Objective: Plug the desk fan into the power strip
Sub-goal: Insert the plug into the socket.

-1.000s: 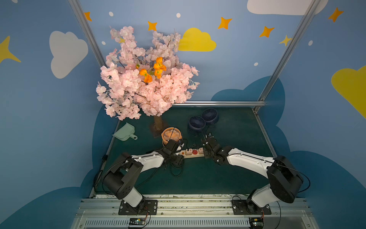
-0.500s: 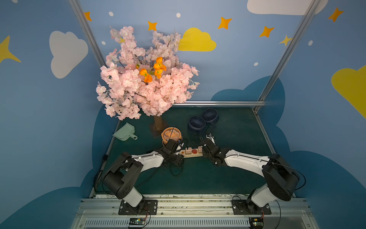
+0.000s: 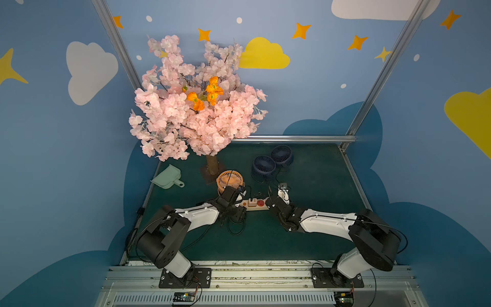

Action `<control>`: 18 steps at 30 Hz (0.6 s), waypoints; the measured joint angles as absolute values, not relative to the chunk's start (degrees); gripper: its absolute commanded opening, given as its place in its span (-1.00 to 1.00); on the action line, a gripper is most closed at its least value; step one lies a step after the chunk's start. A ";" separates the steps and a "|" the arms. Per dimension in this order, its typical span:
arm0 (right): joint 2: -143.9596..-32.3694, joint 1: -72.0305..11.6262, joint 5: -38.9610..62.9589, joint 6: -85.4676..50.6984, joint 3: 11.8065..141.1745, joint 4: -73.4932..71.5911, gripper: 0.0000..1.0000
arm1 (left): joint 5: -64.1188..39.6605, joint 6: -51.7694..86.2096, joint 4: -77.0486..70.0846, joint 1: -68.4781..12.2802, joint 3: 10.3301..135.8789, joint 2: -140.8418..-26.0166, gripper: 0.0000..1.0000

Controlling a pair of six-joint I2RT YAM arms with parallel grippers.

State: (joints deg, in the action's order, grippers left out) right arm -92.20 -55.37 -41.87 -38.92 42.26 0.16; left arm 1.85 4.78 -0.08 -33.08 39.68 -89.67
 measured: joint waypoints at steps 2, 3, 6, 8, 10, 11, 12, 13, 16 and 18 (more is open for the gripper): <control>-92.64 -56.14 -43.27 -39.86 41.85 -0.91 -1.00 | 2.00 4.78 -0.03 -32.86 39.64 -88.92 0.45; -92.66 -56.49 -43.77 -40.27 41.36 -1.65 -1.00 | 2.00 4.80 -0.05 -32.82 39.62 -88.51 0.45; -92.66 -57.47 -45.28 -41.43 39.75 -4.29 -1.00 | 1.91 4.78 -0.10 -32.84 39.48 -87.20 0.45; -92.84 -57.80 -45.91 -41.58 39.57 -4.71 -1.00 | 1.83 4.78 -0.32 -32.88 39.20 -86.46 0.45; -93.01 -57.93 -46.24 -41.58 39.57 -4.75 -1.00 | 1.65 4.78 -0.40 -32.88 38.83 -85.95 0.45; -93.01 -57.93 -46.24 -41.56 39.57 -4.73 -1.00 | 1.63 4.78 -0.36 -32.88 38.70 -85.78 0.45; -93.01 -57.93 -46.24 -41.54 39.57 -4.73 -1.00 | 1.61 4.78 -0.36 -32.88 38.54 -85.58 0.45; -92.92 -57.93 -46.19 -41.50 39.57 -4.69 -1.00 | 1.56 4.80 -0.40 -32.88 38.37 -85.36 0.44; -92.05 -57.71 -44.84 -40.91 39.55 -3.77 -1.00 | 1.23 4.86 -0.32 -32.88 37.52 -84.09 0.45; -91.35 -57.12 -43.22 -39.90 39.99 -2.37 -1.00 | 1.02 4.99 -0.21 -32.88 37.32 -83.48 0.45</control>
